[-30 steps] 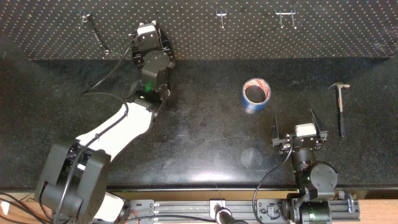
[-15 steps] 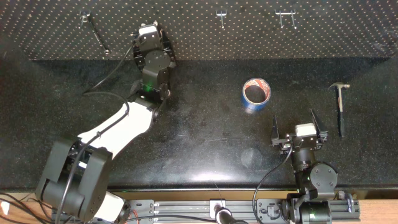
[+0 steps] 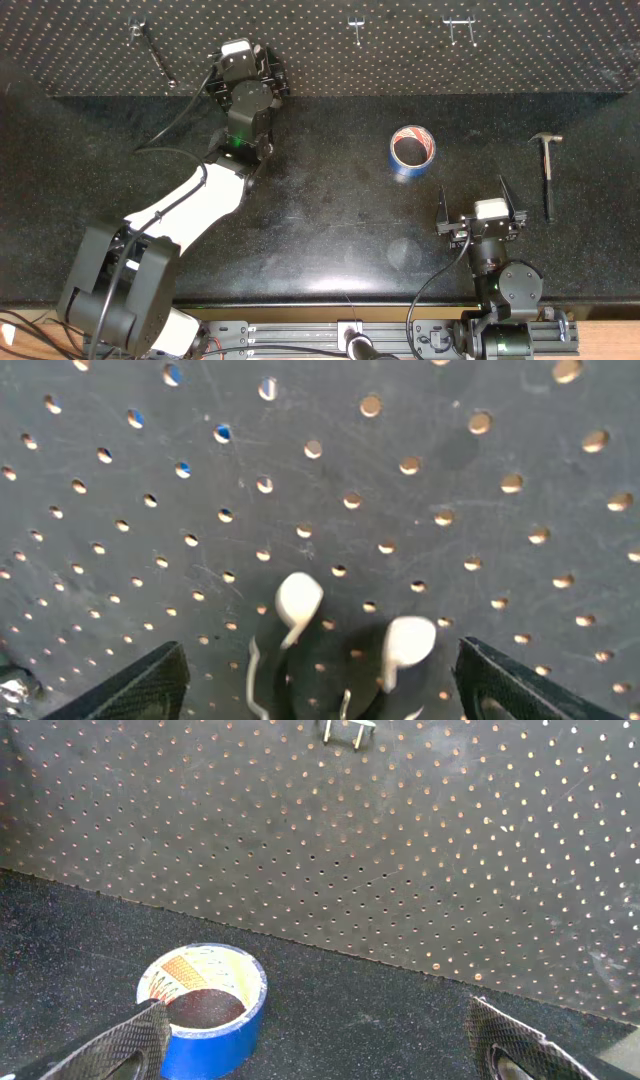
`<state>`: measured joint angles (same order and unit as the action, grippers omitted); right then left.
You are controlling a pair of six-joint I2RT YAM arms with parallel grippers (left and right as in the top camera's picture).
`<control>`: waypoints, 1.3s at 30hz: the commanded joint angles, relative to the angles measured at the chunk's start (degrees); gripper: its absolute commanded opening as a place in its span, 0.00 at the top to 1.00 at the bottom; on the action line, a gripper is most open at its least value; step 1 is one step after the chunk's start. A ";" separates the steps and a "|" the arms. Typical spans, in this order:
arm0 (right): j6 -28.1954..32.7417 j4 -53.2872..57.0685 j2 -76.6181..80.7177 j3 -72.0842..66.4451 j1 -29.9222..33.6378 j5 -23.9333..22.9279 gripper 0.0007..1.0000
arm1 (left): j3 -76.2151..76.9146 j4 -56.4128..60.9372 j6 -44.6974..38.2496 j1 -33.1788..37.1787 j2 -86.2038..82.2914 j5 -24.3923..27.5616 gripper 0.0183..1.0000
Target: Place Tools Onto Pegboard
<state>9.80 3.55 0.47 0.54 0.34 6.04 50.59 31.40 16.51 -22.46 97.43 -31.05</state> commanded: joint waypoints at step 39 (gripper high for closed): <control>0.57 0.13 -0.24 -0.31 -0.39 -0.50 0.04 | -42.18 -27.41 -2.49 16.83 -91.52 36.94 0.00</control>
<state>9.80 3.55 0.47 0.54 0.34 6.04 12.27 -0.69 14.83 -5.76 7.64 7.73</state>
